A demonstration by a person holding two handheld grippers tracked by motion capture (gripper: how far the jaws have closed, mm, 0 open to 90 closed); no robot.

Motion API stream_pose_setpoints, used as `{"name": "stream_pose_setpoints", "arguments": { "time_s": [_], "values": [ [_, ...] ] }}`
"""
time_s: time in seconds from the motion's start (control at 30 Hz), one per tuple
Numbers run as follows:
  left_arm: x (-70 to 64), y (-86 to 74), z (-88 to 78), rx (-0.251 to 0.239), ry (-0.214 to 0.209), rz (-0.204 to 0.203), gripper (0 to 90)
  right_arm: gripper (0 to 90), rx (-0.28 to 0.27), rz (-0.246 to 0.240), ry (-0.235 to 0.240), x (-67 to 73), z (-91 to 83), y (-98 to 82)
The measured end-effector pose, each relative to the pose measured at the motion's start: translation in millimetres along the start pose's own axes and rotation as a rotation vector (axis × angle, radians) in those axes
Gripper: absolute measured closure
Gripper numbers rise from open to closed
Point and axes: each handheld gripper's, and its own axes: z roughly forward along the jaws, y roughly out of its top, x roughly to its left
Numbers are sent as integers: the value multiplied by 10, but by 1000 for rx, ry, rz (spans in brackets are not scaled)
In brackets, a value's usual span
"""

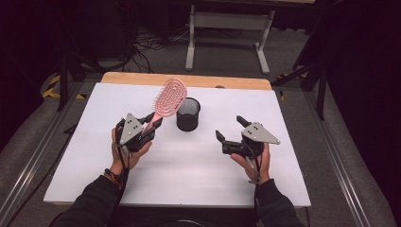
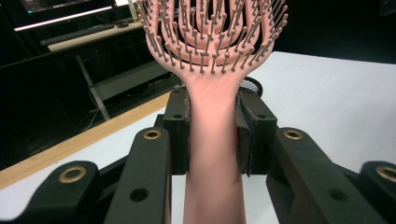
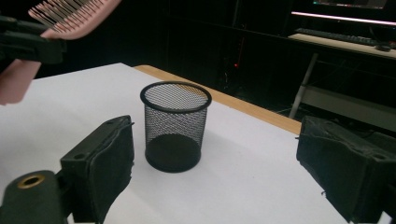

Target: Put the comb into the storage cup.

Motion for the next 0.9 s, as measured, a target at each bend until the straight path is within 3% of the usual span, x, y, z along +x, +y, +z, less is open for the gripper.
{"name": "stream_pose_setpoints", "arguments": {
  "time_s": [0.43,0.9],
  "values": [
    [-267,-54,141,9,-48,39,694,95,-32,24,88,228,155,193],
    [-383,-95,158,8,-75,62,694,55,-87,63,153,345,235,321]
  ]
}}
